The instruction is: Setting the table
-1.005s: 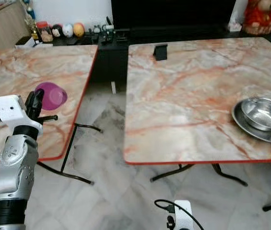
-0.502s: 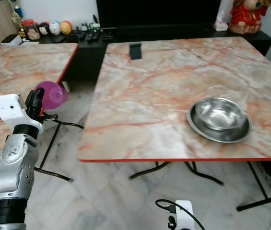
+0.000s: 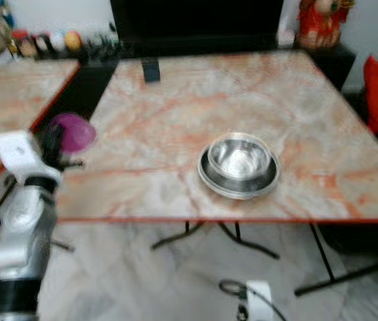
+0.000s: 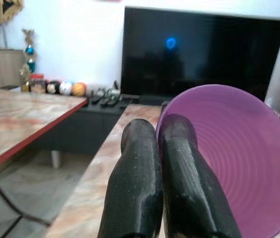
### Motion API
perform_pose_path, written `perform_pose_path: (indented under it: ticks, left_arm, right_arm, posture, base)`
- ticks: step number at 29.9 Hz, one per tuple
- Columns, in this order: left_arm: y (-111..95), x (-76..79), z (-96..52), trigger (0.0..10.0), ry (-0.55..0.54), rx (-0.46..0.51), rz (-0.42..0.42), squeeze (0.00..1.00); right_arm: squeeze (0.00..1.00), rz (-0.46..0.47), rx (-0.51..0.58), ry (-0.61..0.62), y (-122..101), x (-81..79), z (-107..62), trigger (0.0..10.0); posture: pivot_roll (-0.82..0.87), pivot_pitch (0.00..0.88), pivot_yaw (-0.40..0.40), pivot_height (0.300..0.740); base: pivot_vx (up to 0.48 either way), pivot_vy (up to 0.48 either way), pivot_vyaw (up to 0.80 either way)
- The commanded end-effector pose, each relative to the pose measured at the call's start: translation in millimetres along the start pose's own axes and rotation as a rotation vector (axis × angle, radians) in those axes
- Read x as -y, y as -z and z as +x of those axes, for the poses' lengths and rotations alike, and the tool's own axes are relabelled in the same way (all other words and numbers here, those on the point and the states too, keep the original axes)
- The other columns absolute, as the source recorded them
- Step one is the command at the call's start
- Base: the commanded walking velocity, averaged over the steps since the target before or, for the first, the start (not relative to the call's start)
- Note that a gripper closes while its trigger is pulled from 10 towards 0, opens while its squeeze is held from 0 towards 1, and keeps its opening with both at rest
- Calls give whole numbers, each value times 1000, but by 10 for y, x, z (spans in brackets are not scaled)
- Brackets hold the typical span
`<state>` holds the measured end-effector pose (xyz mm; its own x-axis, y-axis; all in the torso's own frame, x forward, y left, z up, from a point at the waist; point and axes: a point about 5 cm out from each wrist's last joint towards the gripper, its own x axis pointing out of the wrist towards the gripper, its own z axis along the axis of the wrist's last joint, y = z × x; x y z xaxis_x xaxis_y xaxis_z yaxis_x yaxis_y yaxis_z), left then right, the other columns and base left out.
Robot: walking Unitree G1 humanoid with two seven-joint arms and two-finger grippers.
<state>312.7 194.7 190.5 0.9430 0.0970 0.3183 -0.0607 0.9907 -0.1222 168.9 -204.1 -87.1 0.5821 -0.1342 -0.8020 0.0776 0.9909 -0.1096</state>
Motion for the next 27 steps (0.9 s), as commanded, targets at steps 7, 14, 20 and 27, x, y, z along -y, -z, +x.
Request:
perform_pose_path:
  ticks: [7,14,20,27]
  left_arm:
    - [-32,-80,5,10000,-5,6,20,0]
    - [-7,-90,9,10000,6,-17,25,0]
    - [6,-91,12,10000,15,-29,27,0]
    - [11,-54,20,10000,88,-52,35,0]
  right_arm:
    - [0,6,-12,-25,27,-89,-3,10000]
    - [0,5,-15,-25,33,-83,-4,10000]
    - [0,6,-16,-24,34,-83,-4,10000]
    - [0,11,-15,-22,41,-61,-7,10000]
  posture:
    - [-75,0,50,740]
    - [-72,0,47,740]
    - [-72,0,45,740]
    - [-70,0,41,740]
  base:
    - [0,-351,0]
    - [0,0,0]
    - [0,0,0]
    - [0,0,0]
